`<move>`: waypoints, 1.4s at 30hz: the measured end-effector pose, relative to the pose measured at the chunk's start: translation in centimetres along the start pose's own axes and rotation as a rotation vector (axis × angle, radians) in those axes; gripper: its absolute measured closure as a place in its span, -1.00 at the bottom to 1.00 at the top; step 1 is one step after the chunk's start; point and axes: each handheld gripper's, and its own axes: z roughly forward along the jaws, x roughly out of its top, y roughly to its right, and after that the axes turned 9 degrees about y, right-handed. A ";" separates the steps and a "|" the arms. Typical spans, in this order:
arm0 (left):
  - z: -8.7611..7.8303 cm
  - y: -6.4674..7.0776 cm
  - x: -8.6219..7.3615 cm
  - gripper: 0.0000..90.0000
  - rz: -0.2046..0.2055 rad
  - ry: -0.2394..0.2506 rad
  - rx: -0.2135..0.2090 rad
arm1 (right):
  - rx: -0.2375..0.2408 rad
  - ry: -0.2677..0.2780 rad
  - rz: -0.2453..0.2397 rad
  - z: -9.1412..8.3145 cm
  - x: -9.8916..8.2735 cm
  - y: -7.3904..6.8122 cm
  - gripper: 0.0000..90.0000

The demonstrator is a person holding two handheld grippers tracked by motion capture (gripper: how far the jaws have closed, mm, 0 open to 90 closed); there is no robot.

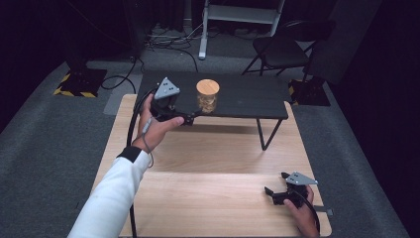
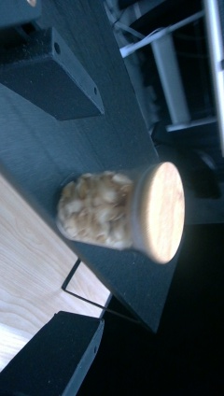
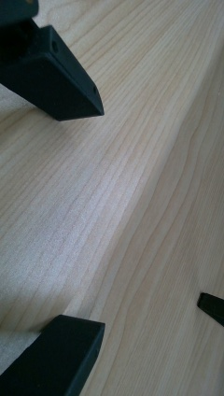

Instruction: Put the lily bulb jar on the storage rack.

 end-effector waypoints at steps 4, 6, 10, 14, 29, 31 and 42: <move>-1.4 1.1 -2.2 -0.99 0.003 0.012 0.018 | 0.000 0.000 0.000 0.0 0.0 0.0 -1.00; -2.1 1.7 -3.5 -0.99 0.008 0.023 0.035 | 0.000 0.000 0.000 0.0 0.0 0.0 -1.00; -3.0 2.2 -5.5 -0.99 -0.012 0.027 0.046 | 0.000 0.000 0.000 0.0 0.0 0.0 -1.00; -3.6 3.3 -7.9 -0.99 0.011 0.007 0.057 | 0.000 0.000 0.000 0.0 0.0 0.0 -1.00; -5.4 5.3 -17.1 -0.99 -0.060 -0.044 0.096 | 0.001 0.000 -0.001 0.0 0.0 0.0 -1.00; -5.6 5.4 -18.0 -0.99 -0.061 -0.051 0.089 | 0.001 0.000 -0.001 0.0 0.0 0.0 -1.00; -5.1 6.4 -21.7 -0.99 -0.069 -0.153 0.085 | 0.000 -0.001 0.000 0.0 0.0 0.0 -1.00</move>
